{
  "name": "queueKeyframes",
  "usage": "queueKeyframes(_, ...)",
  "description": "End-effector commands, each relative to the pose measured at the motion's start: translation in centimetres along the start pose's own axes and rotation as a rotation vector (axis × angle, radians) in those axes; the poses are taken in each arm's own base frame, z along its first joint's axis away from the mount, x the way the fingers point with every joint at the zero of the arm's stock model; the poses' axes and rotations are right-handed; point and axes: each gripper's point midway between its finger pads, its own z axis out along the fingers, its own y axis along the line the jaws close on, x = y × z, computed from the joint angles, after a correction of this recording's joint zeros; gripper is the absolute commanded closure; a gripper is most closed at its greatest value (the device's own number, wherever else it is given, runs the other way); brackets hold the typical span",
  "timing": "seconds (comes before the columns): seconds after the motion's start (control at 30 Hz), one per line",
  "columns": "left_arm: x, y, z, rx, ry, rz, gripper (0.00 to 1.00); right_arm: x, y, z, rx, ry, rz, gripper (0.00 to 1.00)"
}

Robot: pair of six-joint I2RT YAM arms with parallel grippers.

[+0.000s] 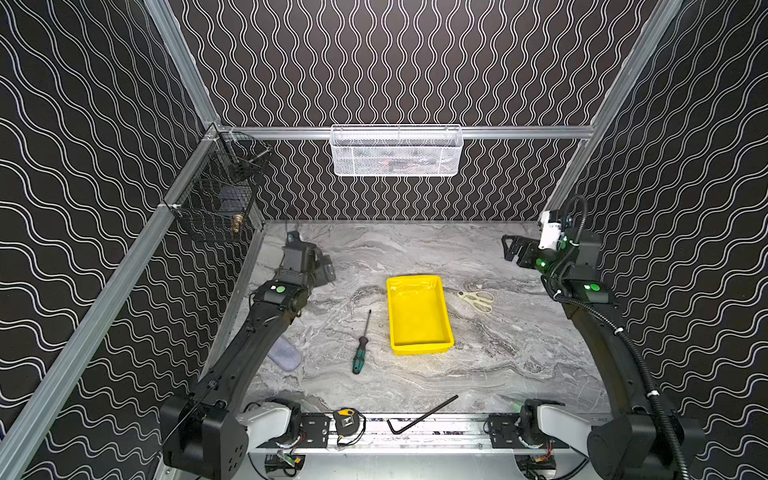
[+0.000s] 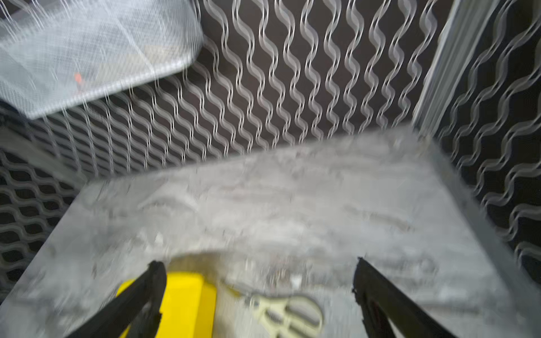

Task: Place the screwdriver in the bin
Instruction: 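Reach the left gripper over the screwdriver handle while the right arm lifts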

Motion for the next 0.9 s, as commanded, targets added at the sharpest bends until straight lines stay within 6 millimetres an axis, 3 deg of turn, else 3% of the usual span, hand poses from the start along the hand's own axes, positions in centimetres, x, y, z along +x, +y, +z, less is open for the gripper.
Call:
queueKeyframes(0.0, 7.5, -0.4, -1.3, 0.011, 0.263, 0.065, 0.01, 5.3, 1.2, -0.6, -0.039, 0.205, 0.037, 0.0)
queueKeyframes(0.13, 13.1, -1.1, -2.2, 0.047, 0.405, 0.118, 0.01, 7.6, 1.4, -0.2, -0.074, 0.259, 0.051, 0.0)
queueKeyframes(0.27, 16.3, -1.7, -2.5, 0.062, 0.464, 0.141, 0.01, 10.6, 0.3, 0.6, -0.058, 0.32, 0.034, 0.0)
queueKeyframes(0.5, 19.7, -3.8, -1.1, 0.091, 0.563, 0.24, 0.01, 12.6, 0.4, 1.3, -0.092, 0.374, 0.036, 0.0)
queueKeyframes(0.73, 21.4, -4.2, 0.5, 0.071, 0.628, 0.31, 0.02, 13.6, 0.1, 1.6, -0.082, 0.422, 0.037, 0.0)
queueKeyframes(0.87, 22.3, -4.6, 0.8, 0.09, 0.652, 0.317, 0.07, 13.7, 0.0, 1.7, -0.078, 0.432, 0.036, 0.0)
